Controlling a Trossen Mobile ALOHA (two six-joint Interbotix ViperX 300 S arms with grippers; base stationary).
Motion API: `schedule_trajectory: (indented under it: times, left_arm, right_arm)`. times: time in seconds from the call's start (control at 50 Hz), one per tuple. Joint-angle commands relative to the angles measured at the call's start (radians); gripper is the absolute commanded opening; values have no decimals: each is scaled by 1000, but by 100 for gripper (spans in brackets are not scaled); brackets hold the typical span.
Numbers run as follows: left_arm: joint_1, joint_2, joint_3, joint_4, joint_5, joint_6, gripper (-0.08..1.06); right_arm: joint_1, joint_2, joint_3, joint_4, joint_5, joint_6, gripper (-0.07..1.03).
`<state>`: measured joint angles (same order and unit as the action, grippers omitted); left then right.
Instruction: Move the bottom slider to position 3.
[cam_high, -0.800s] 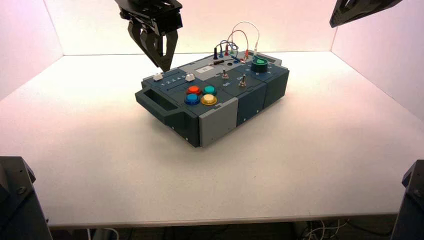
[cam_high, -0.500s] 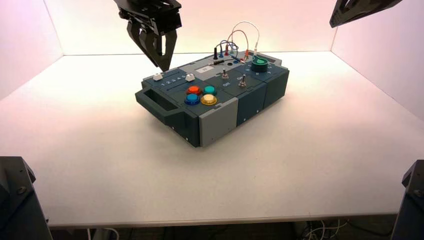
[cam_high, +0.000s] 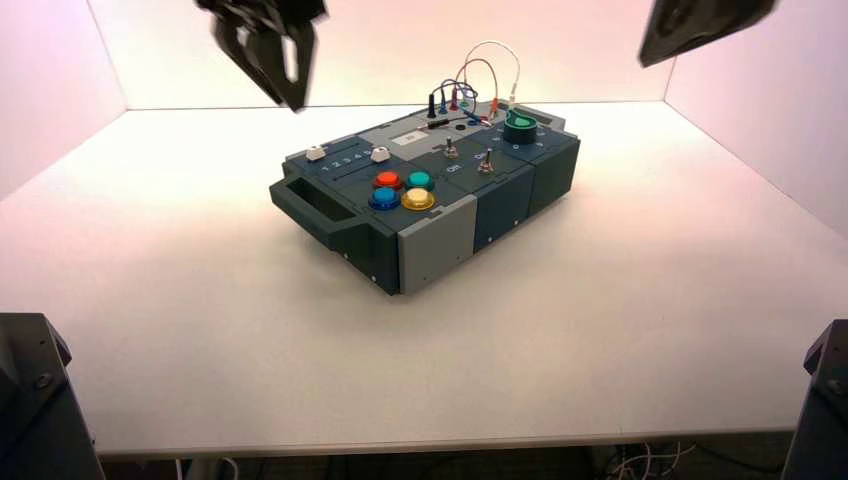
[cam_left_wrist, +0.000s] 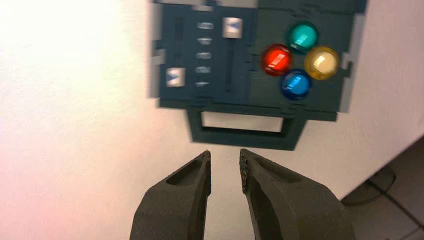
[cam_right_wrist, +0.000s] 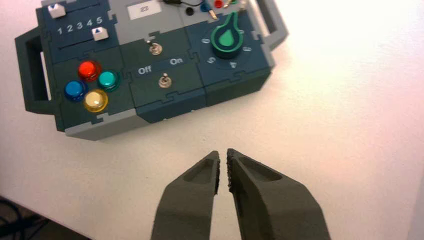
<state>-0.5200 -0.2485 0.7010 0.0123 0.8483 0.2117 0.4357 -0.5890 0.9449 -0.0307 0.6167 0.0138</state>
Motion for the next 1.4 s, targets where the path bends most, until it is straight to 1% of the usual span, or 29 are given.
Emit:
schedule_trajectory:
  times: [0.02, 0.06, 0.14, 0.18, 0.22, 0.3, 0.38, 0.5, 0.58, 0.72, 0.76, 0.78, 0.9, 0.98, 1.08, 1.2, 1.4]
  left_arm:
    - [25, -74, -2, 2, 12, -9, 34]
    - [32, -84, 3, 0, 23, -9, 34]
    - [46, -101, 14, 0, 52, -9, 34]
    - [51, -107, 21, 0, 64, -11, 34]
    - [54, -112, 32, 0, 71, -11, 34]
    - [55, -121, 55, 0, 71, -11, 34]
    - [55, -127, 66, 0, 69, -11, 34]
    - [58, -130, 66, 2, 52, -9, 34]
    - [58, -130, 69, 2, 31, -11, 34]
    - [69, -143, 81, 0, -9, -11, 34]
    - [72, -147, 81, 2, -12, -11, 34]
    - [80, -156, 83, 0, -14, -14, 33]
    - [114, -183, 94, 0, -26, -21, 32]
    - [149, -201, 101, 0, -34, -21, 29]
    - [183, -221, 106, -2, -43, -34, 29]
    - [189, -236, 106, -2, -51, -37, 29]
    - [190, -244, 110, 0, -52, -37, 29]
  right_arm:
    - [8, 87, -86, 0, 8, -15, 2]
    - [8, 133, -118, 0, 17, -32, -1]
    - [9, 199, -164, -2, 21, -51, -2]
    - [9, 241, -201, -3, 23, -60, -2]
    - [9, 273, -230, -3, 26, -67, -2]
    - [9, 339, -298, -5, 35, -74, -2]
    - [12, 408, -367, -5, 57, -86, -2]
    - [46, 515, -471, -5, 104, -121, -2]
    - [83, 577, -529, -5, 132, -132, -2]
    - [146, 660, -607, -5, 149, -133, -2]
    - [149, 667, -614, -5, 150, -133, -2]
    - [169, 692, -634, -5, 150, -133, -2]
    - [204, 758, -690, -3, 153, -133, -2]
    - [213, 796, -723, 2, 161, -133, -2]
    - [215, 838, -755, 3, 170, -132, -2]
    - [215, 870, -776, 6, 172, -132, -2]
    - [216, 916, -802, 25, 172, -132, -2]
